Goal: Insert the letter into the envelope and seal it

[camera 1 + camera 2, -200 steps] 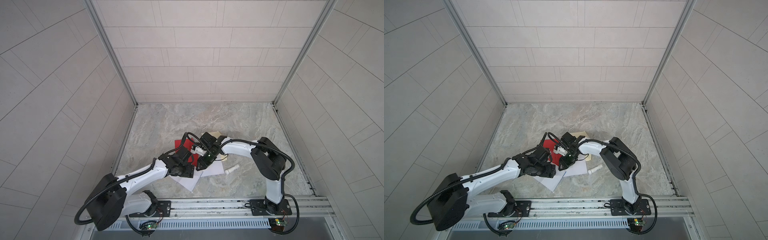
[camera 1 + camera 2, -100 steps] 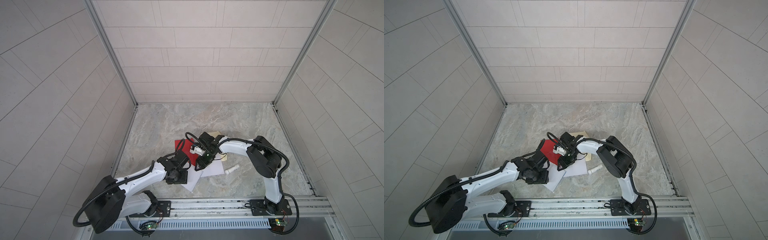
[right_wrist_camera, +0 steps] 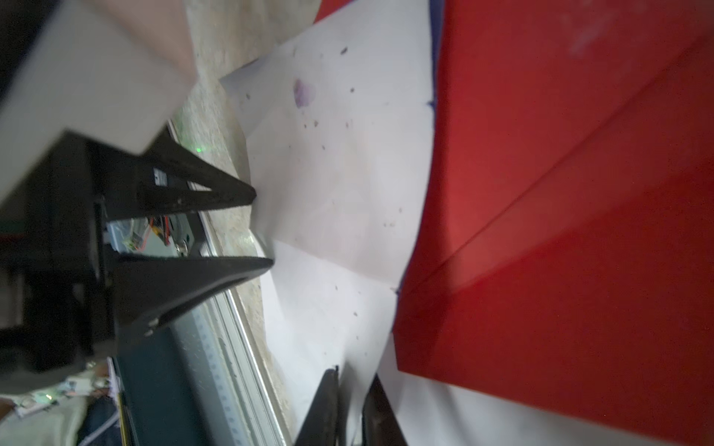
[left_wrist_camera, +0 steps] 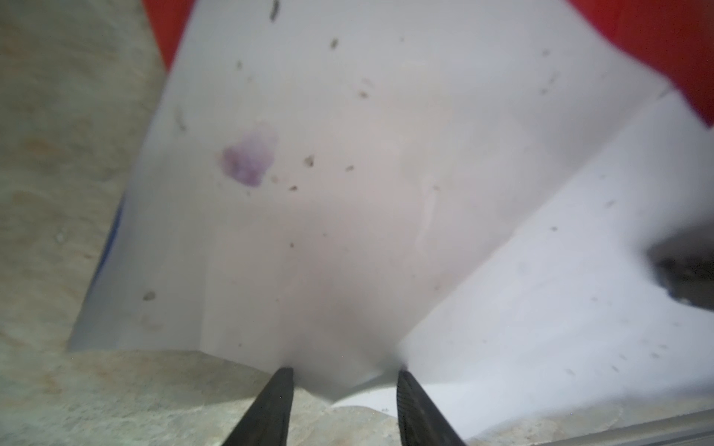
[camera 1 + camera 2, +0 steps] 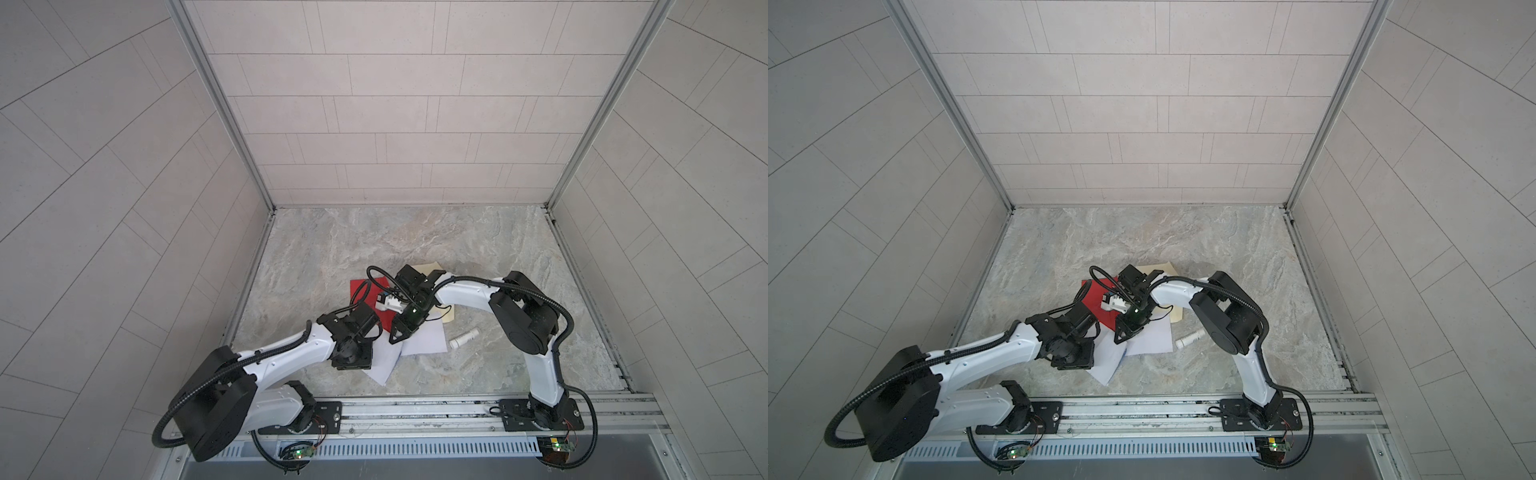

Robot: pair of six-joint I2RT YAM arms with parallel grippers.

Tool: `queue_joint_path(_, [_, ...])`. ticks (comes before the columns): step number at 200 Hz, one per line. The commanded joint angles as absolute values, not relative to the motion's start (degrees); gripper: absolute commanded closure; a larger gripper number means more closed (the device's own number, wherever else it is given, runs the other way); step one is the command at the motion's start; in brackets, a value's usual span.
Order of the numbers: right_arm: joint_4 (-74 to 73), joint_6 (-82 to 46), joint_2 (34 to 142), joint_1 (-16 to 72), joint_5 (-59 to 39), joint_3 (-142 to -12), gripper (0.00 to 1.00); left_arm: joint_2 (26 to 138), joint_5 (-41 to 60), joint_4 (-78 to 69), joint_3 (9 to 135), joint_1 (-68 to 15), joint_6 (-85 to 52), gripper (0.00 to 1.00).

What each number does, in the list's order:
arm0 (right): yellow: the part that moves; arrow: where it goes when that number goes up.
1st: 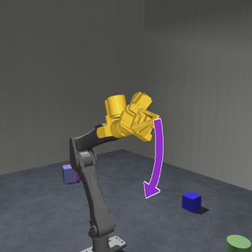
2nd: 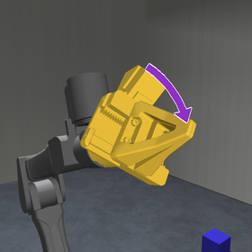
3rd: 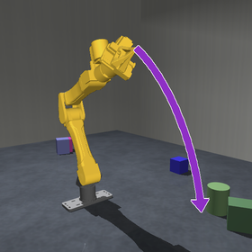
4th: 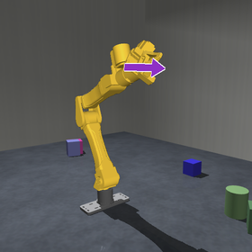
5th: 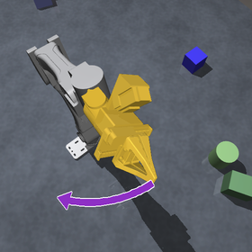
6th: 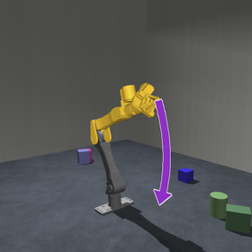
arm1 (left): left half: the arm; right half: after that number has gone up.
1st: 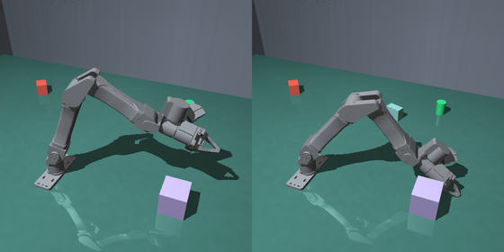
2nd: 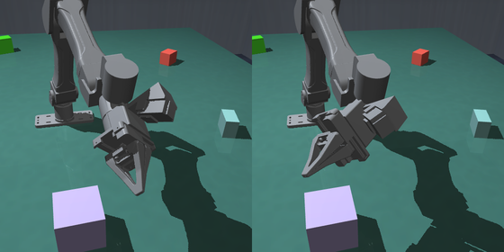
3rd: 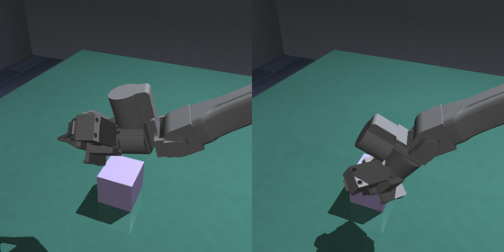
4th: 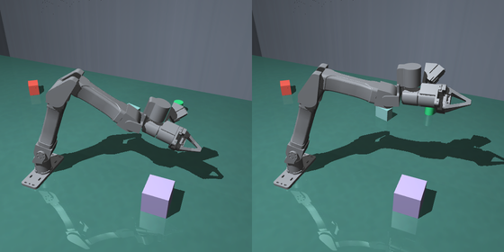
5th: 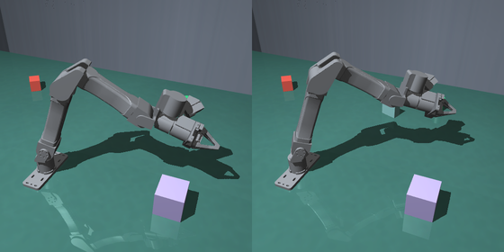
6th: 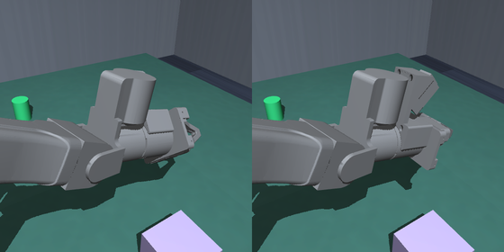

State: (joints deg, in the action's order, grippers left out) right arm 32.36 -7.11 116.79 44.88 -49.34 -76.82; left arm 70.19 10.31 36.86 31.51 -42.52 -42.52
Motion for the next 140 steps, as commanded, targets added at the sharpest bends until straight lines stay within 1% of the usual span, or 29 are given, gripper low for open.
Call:
queue_joint_path(1, [34.47,-5.27,113.57,44.67,-50.29,-77.06,0.96,68.98,9.08,35.93,32.04,-42.71,-41.88,0.43])
queue_joint_path(8, [34.77,-5.09,112.78,44.42,-50.14,-76.71,0.96,67.8,8.49,36.48,33.0,-42.71,-41.05,0.38])
queue_joint_path(33, [38.1,-3.61,109.22,43.05,-50.52,-76.09,0.98,61.83,8.48,37.26,37.96,-42.63,-34.37,0.22])
queue_joint_path(51, [41.04,-2.26,105.52,41.75,-51.17,-76.38,0.98,58.16,8.81,37.0,41.77,-42.62,-29.04,0.13])
queue_joint_path(68, [42.39,-1.83,101.44,40.54,-51.59,-76.79,0.99,56.37,8.99,38.1,45.5,-42.39,-23.17,0.07])
queue_joint_path(90, [43.14,-1.56,96.88,39.0,-52.56,-77.98,0.99,57.42,12.81,40.05,50.22,-41.97,-16.86,0.04])
queue_joint_path(112, [43.73,-0.86,93.87,37.32,-56.18,-79.14,0.99,59.92,16.54,41.63,53.97,-41.67,-13.25,0.03])
queue_joint_path(140, [47.64,2.54,91.98,36.32,-59.67,-81.06,0.99,61.2,15.98,42.89,57.37,-41.0,-11.32,0.03])
